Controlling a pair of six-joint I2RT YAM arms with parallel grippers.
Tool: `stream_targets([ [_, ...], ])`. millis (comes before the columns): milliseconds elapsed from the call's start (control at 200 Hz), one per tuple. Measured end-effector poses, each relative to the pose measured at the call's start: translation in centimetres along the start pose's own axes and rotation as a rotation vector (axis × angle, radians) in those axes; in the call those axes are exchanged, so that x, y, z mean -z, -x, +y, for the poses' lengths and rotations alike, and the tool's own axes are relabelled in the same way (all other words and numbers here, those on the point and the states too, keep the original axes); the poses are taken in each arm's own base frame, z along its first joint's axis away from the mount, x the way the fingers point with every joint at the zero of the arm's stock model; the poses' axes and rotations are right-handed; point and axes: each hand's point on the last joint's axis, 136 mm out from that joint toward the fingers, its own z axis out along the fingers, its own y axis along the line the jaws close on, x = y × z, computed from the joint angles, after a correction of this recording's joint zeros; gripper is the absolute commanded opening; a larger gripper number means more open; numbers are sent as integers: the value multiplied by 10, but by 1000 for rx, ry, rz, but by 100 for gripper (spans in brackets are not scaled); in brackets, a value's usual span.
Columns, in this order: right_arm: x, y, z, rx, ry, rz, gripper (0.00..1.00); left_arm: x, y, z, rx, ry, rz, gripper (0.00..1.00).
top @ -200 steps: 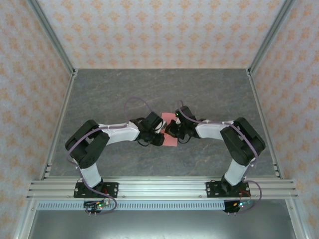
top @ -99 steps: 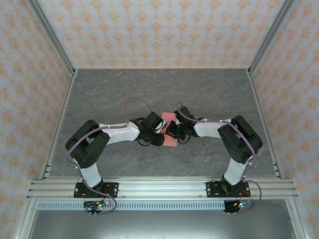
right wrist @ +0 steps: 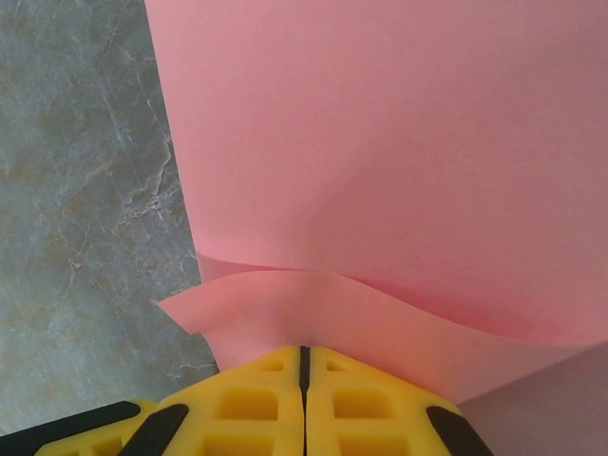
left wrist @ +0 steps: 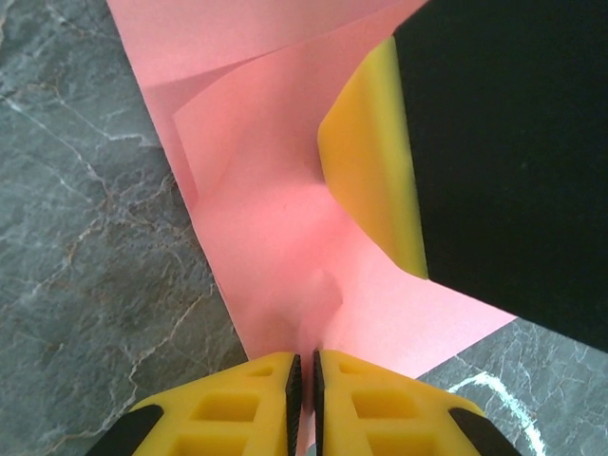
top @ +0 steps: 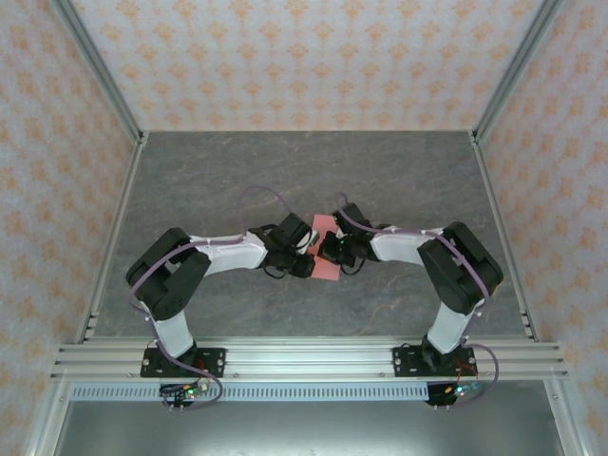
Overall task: Fold a paper plane with a square sheet of paper (fold left side to right side)
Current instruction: Fold the triangle a second time at the center of the table.
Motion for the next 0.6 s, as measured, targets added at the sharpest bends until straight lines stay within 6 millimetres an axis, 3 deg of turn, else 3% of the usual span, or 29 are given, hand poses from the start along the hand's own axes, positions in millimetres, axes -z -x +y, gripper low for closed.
stream_targets([
  [445, 5, 3, -8, 5, -25, -5, 4, 2, 2, -1, -1, -3, -8, 16],
  [600, 5, 3, -8, 9, -26, -5, 4, 22, 12, -7, -2, -23, -52, 16],
])
